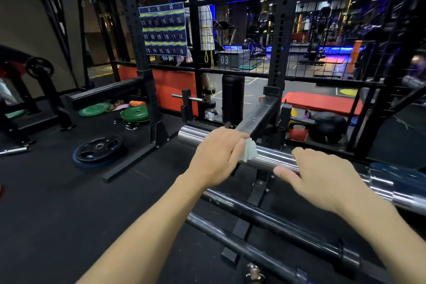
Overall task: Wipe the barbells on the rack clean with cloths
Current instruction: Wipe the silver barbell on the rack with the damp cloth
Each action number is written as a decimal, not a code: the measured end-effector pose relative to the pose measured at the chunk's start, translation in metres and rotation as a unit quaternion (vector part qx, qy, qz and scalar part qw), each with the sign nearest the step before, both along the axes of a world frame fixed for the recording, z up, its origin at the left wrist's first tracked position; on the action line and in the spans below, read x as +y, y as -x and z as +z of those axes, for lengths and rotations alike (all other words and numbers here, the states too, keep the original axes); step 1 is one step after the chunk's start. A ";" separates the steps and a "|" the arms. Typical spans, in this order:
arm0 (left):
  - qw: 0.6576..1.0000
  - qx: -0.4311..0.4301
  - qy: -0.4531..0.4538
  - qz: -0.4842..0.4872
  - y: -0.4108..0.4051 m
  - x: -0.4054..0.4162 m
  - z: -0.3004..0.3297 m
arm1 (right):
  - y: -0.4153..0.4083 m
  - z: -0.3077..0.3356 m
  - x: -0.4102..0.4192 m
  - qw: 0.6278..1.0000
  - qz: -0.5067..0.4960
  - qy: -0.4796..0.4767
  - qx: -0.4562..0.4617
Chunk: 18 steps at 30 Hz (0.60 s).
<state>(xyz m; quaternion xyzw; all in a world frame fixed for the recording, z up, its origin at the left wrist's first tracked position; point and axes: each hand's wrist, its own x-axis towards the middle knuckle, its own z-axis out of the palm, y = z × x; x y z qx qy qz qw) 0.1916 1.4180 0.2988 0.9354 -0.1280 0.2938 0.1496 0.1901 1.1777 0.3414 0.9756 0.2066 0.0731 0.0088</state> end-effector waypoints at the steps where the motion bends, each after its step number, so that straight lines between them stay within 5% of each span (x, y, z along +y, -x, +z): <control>1: 1.000 0.000 0.001 0.023 -0.004 0.012 -0.003 | 0.003 -0.002 0.001 1.000 -0.004 0.006 -0.019; 6: 0.980 -0.026 0.085 0.179 -0.011 0.058 -0.001 | 0.007 -0.042 0.007 0.974 0.020 -0.045 -0.222; 13: 0.995 -0.097 -0.007 -0.020 0.009 -0.017 -0.023 | 0.006 -0.067 0.010 0.948 0.018 -0.092 -0.305; 18: 0.988 -0.083 0.047 0.121 -0.007 0.060 -0.014 | 0.004 -0.068 0.008 0.943 0.019 -0.108 -0.313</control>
